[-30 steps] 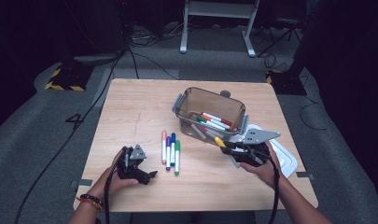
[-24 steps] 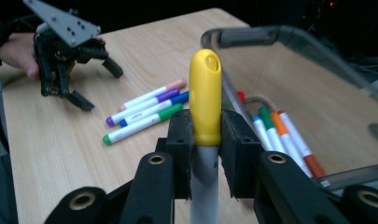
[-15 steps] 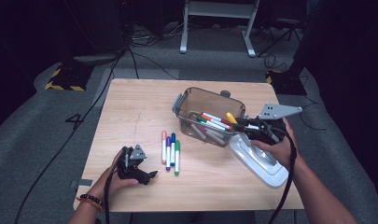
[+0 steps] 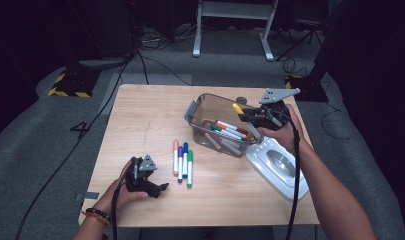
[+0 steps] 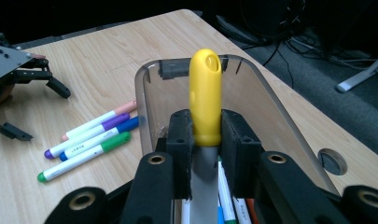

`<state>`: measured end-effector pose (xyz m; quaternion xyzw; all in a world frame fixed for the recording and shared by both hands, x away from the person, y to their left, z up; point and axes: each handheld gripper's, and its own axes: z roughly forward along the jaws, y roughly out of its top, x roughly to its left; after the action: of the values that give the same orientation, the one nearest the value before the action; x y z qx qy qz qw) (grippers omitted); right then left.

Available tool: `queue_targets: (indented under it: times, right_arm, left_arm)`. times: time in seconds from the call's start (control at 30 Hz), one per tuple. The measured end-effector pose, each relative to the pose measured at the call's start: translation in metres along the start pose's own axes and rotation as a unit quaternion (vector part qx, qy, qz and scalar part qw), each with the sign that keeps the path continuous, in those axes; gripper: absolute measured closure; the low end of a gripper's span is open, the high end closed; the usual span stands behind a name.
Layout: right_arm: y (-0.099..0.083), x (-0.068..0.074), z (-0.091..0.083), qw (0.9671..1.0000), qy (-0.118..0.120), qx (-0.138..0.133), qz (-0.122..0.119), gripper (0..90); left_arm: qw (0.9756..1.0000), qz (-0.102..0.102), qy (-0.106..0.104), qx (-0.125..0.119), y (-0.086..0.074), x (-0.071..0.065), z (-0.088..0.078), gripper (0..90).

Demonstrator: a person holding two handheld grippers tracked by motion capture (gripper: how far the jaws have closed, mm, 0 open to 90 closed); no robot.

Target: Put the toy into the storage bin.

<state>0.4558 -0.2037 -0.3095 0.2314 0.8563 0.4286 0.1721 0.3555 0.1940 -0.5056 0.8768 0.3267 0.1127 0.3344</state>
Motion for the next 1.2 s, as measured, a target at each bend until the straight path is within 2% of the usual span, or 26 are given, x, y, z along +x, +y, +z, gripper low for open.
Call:
queue_targets:
  times: [0.1, 0.13, 0.27, 0.3, 0.37, 0.47, 0.6, 0.73, 0.87, 0.97, 1.0, 1.03, 1.07, 1.1, 1.13, 1.2]
  right_arm:
    - [0.002, -0.003, 0.007, 1.0000, -0.002, 0.008, -0.003, 74.7]
    - [0.004, -0.006, 0.016, 0.9998, -0.003, 0.017, -0.007, 74.7]
    - [0.006, -0.010, 0.028, 0.9996, 0.002, 0.027, -0.002, 74.7]
    - [0.007, -0.011, 0.037, 0.9992, 0.004, 0.040, -0.006, 74.7]
    - [0.007, -0.012, 0.045, 0.9986, 0.005, 0.052, -0.011, 74.7]
    - [0.005, -0.015, 0.058, 0.9975, 0.011, 0.069, -0.006, 74.7]
    - [0.001, -0.017, 0.077, 0.9943, 0.022, 0.104, -0.010, 74.7]
    - [-0.004, -0.016, 0.096, 0.9887, 0.044, 0.143, -0.012, 74.7]
    - [-0.009, -0.011, 0.112, 0.9770, 0.070, 0.200, -0.019, 74.7]
    - [-0.010, -0.008, 0.120, 0.9705, 0.076, 0.228, -0.024, 74.5]
    - [-0.010, -0.007, 0.122, 0.9691, 0.079, 0.233, -0.022, 74.3]
    - [-0.010, -0.007, 0.122, 0.9691, 0.079, 0.233, -0.022, 74.3]
    - [-0.010, -0.007, 0.124, 0.9666, 0.076, 0.244, -0.023, 73.6]
    - [-0.010, -0.007, 0.124, 0.9666, 0.076, 0.244, -0.023, 73.6]
    - [-0.009, -0.008, 0.125, 0.9684, 0.065, 0.240, -0.016, 68.2]
    - [-0.010, -0.008, 0.124, 0.9691, 0.061, 0.239, -0.012, 68.2]
  left_arm:
    - [1.0000, 0.000, 0.000, 0.000, 0.000, 0.000, 0.000, 0.2]
    - [1.0000, 0.002, -0.002, -0.002, 0.000, 0.000, 0.000, 0.2]
    - [1.0000, 0.001, -0.002, -0.002, 0.000, 0.000, 0.000, 0.2]
    - [1.0000, 0.002, -0.002, -0.002, 0.000, 0.000, 0.000, 0.2]
    - [1.0000, 0.001, -0.002, -0.002, 0.000, 0.000, 0.000, 0.2]
    - [1.0000, 0.002, -0.002, -0.002, 0.000, 0.000, 0.000, 0.2]
    - [1.0000, 0.002, -0.002, -0.002, 0.000, 0.000, 0.000, 0.2]
    - [1.0000, 0.002, -0.002, -0.002, 0.000, 0.000, 0.000, 0.2]
    - [1.0000, 0.002, -0.002, -0.002, 0.000, 0.000, 0.000, 0.2]
    - [1.0000, 0.001, -0.002, -0.002, 0.000, 0.000, 0.000, 0.2]
    - [1.0000, 0.002, -0.002, -0.002, 0.000, 0.000, 0.000, 0.2]
    - [1.0000, 0.002, -0.002, -0.002, 0.000, 0.000, 0.000, 0.2]
    - [1.0000, 0.001, -0.002, -0.002, 0.000, 0.000, 0.000, 0.2]
    - [1.0000, 0.001, -0.002, -0.002, 0.000, 0.000, 0.000, 0.2]
    - [1.0000, 0.002, -0.002, -0.002, 0.000, 0.000, 0.000, 0.2]
    - [1.0000, 0.002, -0.002, -0.002, 0.000, 0.000, 0.000, 0.2]
